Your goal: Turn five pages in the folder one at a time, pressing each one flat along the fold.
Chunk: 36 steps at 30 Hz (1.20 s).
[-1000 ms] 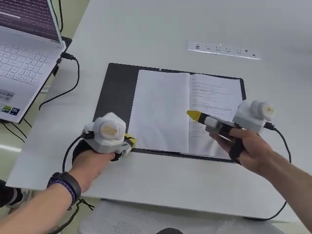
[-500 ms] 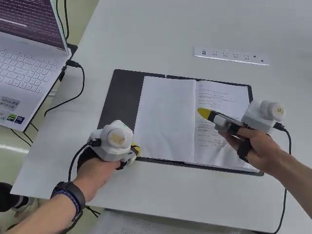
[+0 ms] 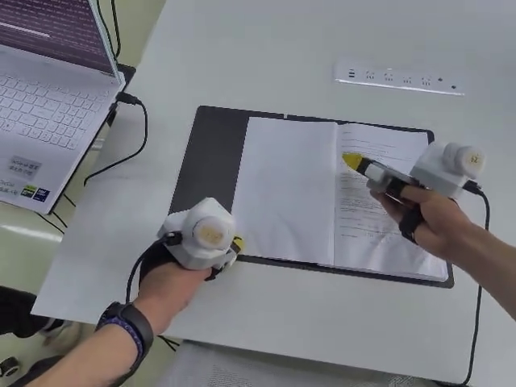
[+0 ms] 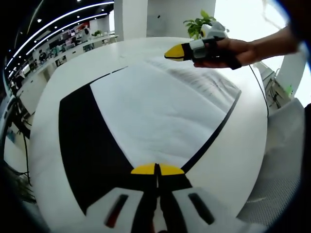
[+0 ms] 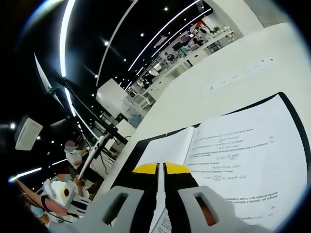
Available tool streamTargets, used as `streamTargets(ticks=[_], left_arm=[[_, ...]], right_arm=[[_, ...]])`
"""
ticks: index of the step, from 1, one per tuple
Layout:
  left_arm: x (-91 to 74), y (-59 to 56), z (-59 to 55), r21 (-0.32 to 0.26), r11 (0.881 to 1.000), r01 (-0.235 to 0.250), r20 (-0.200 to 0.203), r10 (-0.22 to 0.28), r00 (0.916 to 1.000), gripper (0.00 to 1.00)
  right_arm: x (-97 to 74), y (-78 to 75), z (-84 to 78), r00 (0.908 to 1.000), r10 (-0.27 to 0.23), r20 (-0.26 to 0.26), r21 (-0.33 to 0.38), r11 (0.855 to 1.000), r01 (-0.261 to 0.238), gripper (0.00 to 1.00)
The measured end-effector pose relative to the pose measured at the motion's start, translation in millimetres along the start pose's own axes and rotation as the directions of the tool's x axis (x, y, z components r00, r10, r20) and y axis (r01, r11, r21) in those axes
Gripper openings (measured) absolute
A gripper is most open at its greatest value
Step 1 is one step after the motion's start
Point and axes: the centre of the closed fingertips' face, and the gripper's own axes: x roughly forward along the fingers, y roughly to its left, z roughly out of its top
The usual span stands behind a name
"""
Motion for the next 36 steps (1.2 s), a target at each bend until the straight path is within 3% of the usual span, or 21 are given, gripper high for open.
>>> streamTargets(ticks=[6,13,27,29,33,36], left_arm=[[0.2,0.7,-0.3,0.0,1.0,0.001,-0.001,-0.001,1.0,0.0],[1.3,1.6,-0.5,0.006,1.0,-0.002,-0.003,0.002,1.0,0.0],[2.8,2.0,0.0,0.002,1.0,-0.003,0.001,0.003,1.0,0.0],[2.9,2.1,0.1,0.002,1.0,0.0,0.003,0.0,1.0,0.0],[3.1,2.8,0.0,-0.003,1.0,0.018,0.003,-0.018,0.9998,0.0],[3.1,2.0,-0.4,0.007,1.0,0.018,0.0,-0.018,0.9998,0.0]], right_arm=[[6.7,-12.0,-13.6,0.9985,-0.01,-0.053,-0.028,1.0,0.008,0.0],[15.3,-8.9,-37.7,0.9899,0.036,-0.137,-0.066,0.997,-0.045,0.0],[18.4,-13.9,-34.4,0.9909,0.056,-0.123,-0.015,0.998,-0.058,0.0],[21.6,-16.6,-29.7,0.9943,0.052,-0.093,0.063,0.997,-0.047,0.0],[31.1,-20.4,-21.0,0.9979,0.025,-0.059,0.027,0.999,-0.023,0.0],[39.1,-25.2,-13.4,0.9995,0.001,-0.032,0.056,0.998,0.001,0.0]])
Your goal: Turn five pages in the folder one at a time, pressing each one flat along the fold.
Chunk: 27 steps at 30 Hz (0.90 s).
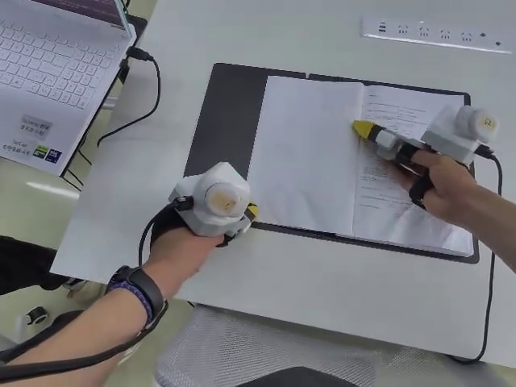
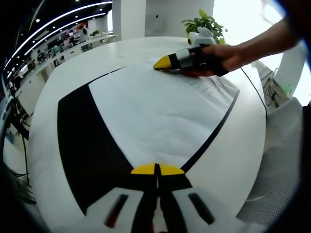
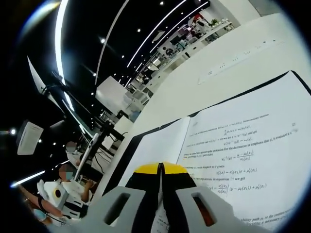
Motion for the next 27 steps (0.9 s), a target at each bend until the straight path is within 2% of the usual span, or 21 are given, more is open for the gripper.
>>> streamTargets(ticks=[4,6,8,10,11,16,21,24,27], left_arm=[[-0.3,1.0,0.3,-0.034,0.999,0.006,0.005,-0.006,1.0,0.0],[-0.2,0.9,0.1,-0.038,0.999,0.003,0.006,-0.003,1.0,0.0],[-0.1,0.4,0.0,-0.035,0.999,-0.003,0.008,0.004,1.0,0.0],[0.1,0.7,0.0,-0.039,0.999,-0.006,0.011,0.006,0.9999,0.0],[0.1,0.8,-0.1,-0.042,0.999,-0.005,0.012,0.006,0.9999,0.0],[-0.2,0.7,0.1,-0.041,0.999,-0.004,0.014,0.004,0.9999,0.0],[0.9,0.5,1.8,-0.058,0.998,-0.003,0.023,0.004,0.9997,0.0],[1.9,-0.2,3.0,-0.048,0.999,-0.001,0.022,0.002,0.9998,0.0],[2.0,-0.6,3.2,-0.043,0.999,-0.003,0.023,0.004,0.9997,0.0]], right_arm=[[7.0,-3.2,7.7,0.9997,-0.017,0.016,0.044,0.999,0.017,0.0],[8.2,-0.7,9.4,0.9996,-0.02,0.022,0.037,0.999,0.019,0.0],[13.2,-7.4,14.8,0.999,-0.031,0.031,0.022,0.999,0.03,0.0],[21.8,-21.4,21.3,0.9981,-0.04,0.046,0.026,0.999,0.039,0.0],[22.1,-19.8,22.7,0.9975,-0.044,0.055,0.034,0.999,0.042,0.0],[30.0,-33.8,34.4,0.9909,-0.073,0.113,0.109,0.992,0.061,0.0],[33.1,-30.0,40.3,0.9859,-0.086,0.143,0.115,0.991,0.07,0.0],[35.4,-33.1,47.2,0.9787,-0.108,0.175,0.153,0.985,0.081,0.0],[38.9,-37.3,52.8,0.9725,-0.126,0.196,0.161,0.982,0.095,0.0]])
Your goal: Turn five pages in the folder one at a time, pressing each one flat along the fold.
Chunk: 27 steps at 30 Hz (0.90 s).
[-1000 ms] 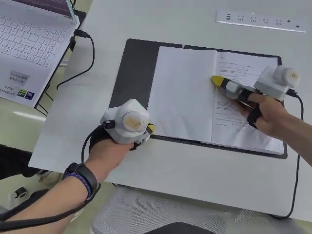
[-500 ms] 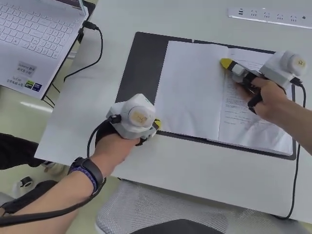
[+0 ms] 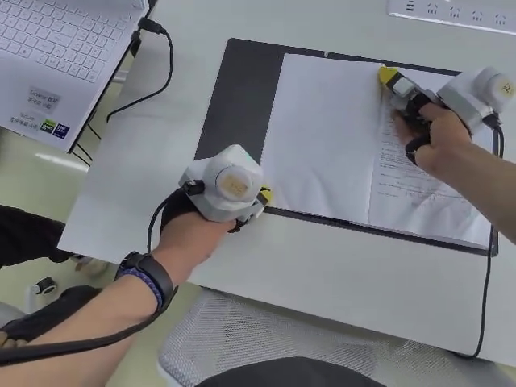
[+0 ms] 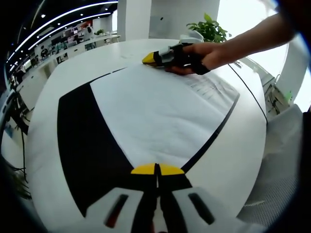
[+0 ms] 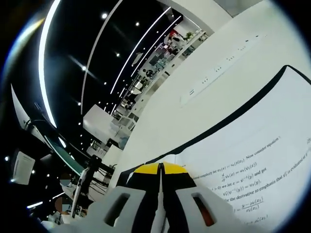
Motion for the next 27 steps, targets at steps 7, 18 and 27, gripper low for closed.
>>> streamTargets(ticks=[7,18,27], left_arm=[[-0.2,-0.1,0.5,0.001,1.0,0.001,0.011,-0.001,0.9999,0.0],[-0.1,0.3,0.6,-0.007,1.0,-0.009,0.009,0.009,0.9999,0.0],[-0.2,0.7,-0.2,-0.011,1.0,-0.009,0.012,0.009,0.9999,0.0]], right_arm=[[8.5,-5.4,9.3,0.9989,-0.025,0.04,0.025,0.999,0.024,0.0],[-7.1,3.7,-10.2,0.9951,0.063,-0.076,-0.069,0.995,-0.068,0.0],[-26.2,7.2,-28.3,0.9865,0.094,-0.134,-0.105,0.989,-0.108,0.0]])
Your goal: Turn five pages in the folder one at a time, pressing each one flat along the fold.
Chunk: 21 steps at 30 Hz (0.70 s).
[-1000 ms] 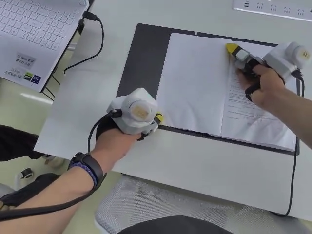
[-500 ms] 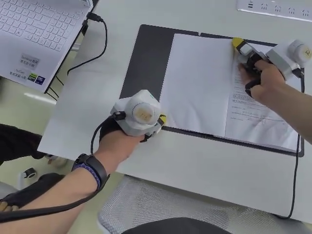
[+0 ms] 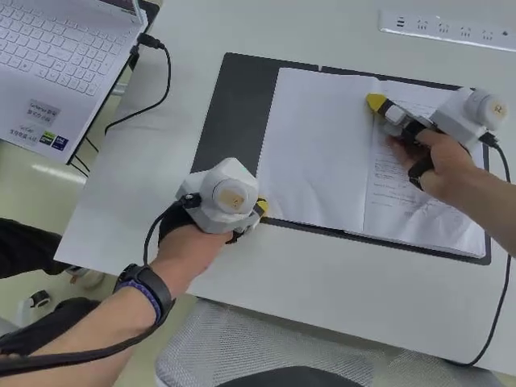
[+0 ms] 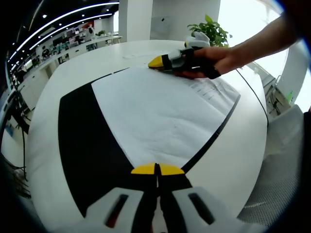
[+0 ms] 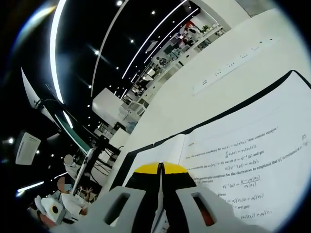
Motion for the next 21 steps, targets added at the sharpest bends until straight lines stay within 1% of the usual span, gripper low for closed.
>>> streamTargets(ticks=[1,2,3,4,6,8,9,10,16,21], left_arm=[[-0.1,-0.1,-0.2,-0.001,1.0,0.0,0.0,0.0,1.0,0.0],[-0.2,-0.3,-0.4,-0.002,1.0,-0.001,0.0,0.001,1.0,0.0],[-0.3,-0.2,-0.6,-0.014,1.0,-0.001,0.001,0.001,1.0,0.0],[-0.3,-0.1,-0.7,-0.018,1.0,-0.001,0.001,0.001,1.0,0.0],[-0.4,-0.1,-0.8,-0.02,1.0,0.0,0.002,0.0,1.0,0.0],[-0.4,0.0,-1.0,-0.021,1.0,-0.002,0.004,0.002,1.0,0.0],[-0.5,0.0,-1.1,-0.022,1.0,-0.003,0.005,0.003,1.0,0.0],[-0.7,-0.1,-1.2,-0.023,1.0,-0.003,0.005,0.003,1.0,0.0],[-1.0,0.2,-0.8,-0.034,0.999,0.0,0.008,0.0,1.0,0.0],[-1.1,0.0,-0.6,-0.036,0.999,-0.001,0.01,0.001,1.0,0.0]], right_arm=[[-4.0,6.5,-3.8,1.0,0.003,-0.001,0.001,1.0,-0.003,0.0],[-5.4,7.9,-5.3,1.0,0.003,-0.004,0.001,1.0,-0.003,0.0],[-9.0,14.3,-9.2,0.9999,0.005,-0.011,-0.007,1.0,-0.005,0.0],[-9.9,15.4,-10.3,0.9999,0.007,-0.014,-0.012,1.0,-0.007,0.0],[-16.1,24.5,-16.8,0.9996,0.011,-0.025,-0.024,1.0,-0.011,0.0],[-20.3,29.3,-21.3,0.9994,0.015,-0.032,-0.028,0.999,-0.016,0.0],[-21.2,25.4,-22.4,0.9992,0.018,-0.036,-0.029,0.999,-0.02,0.0],[-23.0,25.7,-24.3,0.9991,0.021,-0.036,-0.029,0.999,-0.022,0.0],[-36.2,35.3,-36.5,0.9986,0.039,-0.037,-0.028,0.999,-0.04,0.0],[-45.8,41.9,-46.3,0.9972,0.055,-0.05,-0.029,0.998,-0.057,0.0]])
